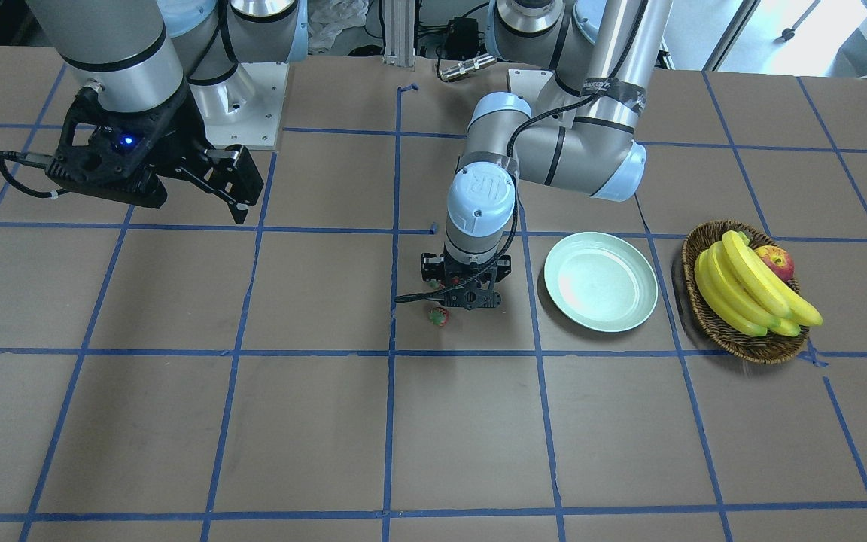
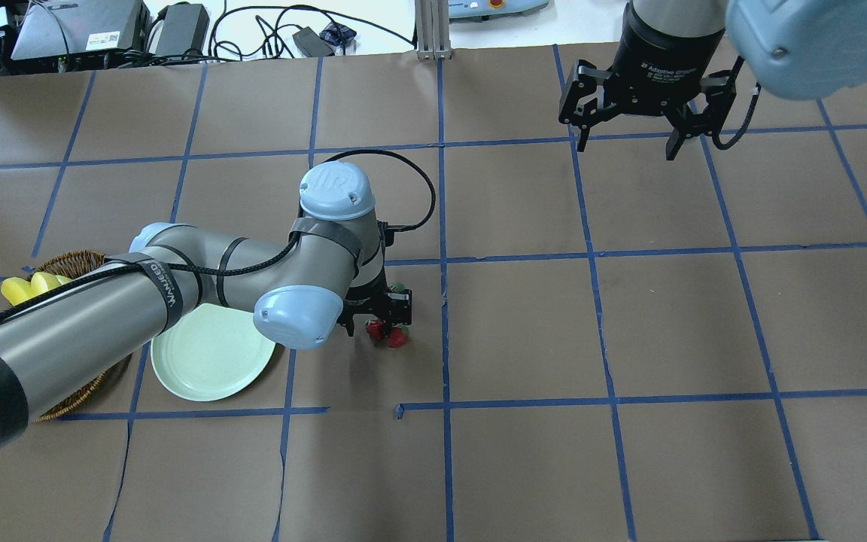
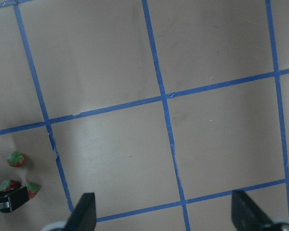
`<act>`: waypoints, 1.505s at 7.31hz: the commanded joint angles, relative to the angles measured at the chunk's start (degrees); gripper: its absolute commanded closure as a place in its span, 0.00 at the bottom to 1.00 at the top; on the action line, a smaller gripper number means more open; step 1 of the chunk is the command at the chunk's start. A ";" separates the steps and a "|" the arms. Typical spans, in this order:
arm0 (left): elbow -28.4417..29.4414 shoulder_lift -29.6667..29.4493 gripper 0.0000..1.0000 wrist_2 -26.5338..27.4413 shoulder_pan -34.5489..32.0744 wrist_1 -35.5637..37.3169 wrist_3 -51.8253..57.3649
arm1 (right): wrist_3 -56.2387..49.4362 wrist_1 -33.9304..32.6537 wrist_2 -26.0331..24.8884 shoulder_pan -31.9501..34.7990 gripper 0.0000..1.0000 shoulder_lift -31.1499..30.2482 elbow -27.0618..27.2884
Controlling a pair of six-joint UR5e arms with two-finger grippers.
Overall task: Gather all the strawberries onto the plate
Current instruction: 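Grasp one strawberry with the left gripper and lift it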
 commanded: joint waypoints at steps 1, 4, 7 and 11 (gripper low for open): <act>-0.13 -0.16 0.83 -0.02 0.00 0.01 -0.12 | 0.00 0.00 0.02 0.00 0.00 0.00 0.00; 1.44 2.55 0.88 2.07 1.05 -3.47 2.06 | 0.00 0.00 0.02 0.00 0.00 0.00 0.00; 0.42 6.86 0.87 8.93 12.88 -13.51 16.87 | 0.00 0.00 0.02 0.00 0.00 0.00 0.00; -2.33 7.23 0.02 11.15 16.54 -13.17 23.44 | 0.00 0.00 0.02 0.18 0.00 0.00 0.09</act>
